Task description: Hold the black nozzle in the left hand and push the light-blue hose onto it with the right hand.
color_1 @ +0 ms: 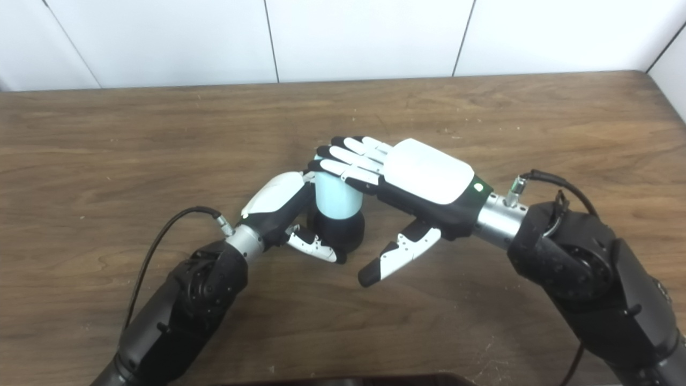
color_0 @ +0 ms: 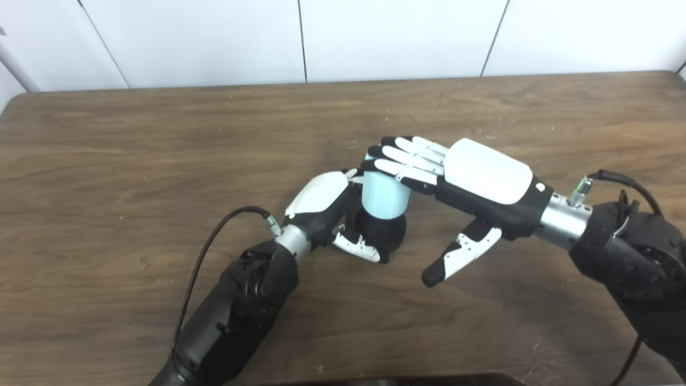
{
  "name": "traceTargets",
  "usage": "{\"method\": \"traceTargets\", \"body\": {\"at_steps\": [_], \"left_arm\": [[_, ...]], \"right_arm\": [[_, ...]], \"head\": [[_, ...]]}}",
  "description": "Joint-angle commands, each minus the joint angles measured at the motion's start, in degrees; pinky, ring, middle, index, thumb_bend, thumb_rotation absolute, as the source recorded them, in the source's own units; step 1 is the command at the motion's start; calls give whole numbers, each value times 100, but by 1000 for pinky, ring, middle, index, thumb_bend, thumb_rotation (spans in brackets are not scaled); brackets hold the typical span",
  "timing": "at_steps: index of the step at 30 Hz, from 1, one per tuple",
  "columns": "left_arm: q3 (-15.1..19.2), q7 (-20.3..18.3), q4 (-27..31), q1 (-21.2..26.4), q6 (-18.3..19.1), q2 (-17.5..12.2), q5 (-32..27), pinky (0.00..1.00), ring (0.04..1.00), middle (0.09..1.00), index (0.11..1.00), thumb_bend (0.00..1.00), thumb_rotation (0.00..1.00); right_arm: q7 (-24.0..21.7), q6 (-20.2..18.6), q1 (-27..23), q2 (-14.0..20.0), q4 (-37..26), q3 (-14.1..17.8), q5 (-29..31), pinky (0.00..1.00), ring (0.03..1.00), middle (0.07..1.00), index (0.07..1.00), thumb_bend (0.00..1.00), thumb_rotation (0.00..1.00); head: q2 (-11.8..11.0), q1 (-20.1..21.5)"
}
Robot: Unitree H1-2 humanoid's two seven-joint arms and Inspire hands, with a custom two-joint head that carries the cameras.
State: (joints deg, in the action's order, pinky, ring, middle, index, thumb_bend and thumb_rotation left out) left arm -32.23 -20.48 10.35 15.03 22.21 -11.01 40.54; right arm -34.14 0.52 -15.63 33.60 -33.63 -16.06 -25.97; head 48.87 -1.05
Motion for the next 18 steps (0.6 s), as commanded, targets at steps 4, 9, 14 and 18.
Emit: {"method": "traceTargets", "body": {"at_steps": [4,9,14,18], "left_arm": [[-148,-491,-455,-363,383,-210,61,1000,994,866,481,521,44],[-143,-479,-461,-374,374,-225,68,1000,994,866,481,521,44],[-141,-487,-442,-385,385,-232,76,1000,994,866,481,521,44],[-148,-502,-442,-377,399,-221,85,1000,994,866,481,521,44]], "right_arm": [[174,177,-265,-9,-86,343,-33,1000,1000,1000,953,673,999],[311,325,-341,-131,-52,551,-79,1000,1000,1000,953,666,998],[244,219,-482,-241,-161,647,-86,1000,1000,993,943,638,967],[167,100,-588,-319,-218,676,-125,1000,1000,988,935,628,947]], "head": [[8,-2],[-8,-11],[-9,9],[-9,9]]}}
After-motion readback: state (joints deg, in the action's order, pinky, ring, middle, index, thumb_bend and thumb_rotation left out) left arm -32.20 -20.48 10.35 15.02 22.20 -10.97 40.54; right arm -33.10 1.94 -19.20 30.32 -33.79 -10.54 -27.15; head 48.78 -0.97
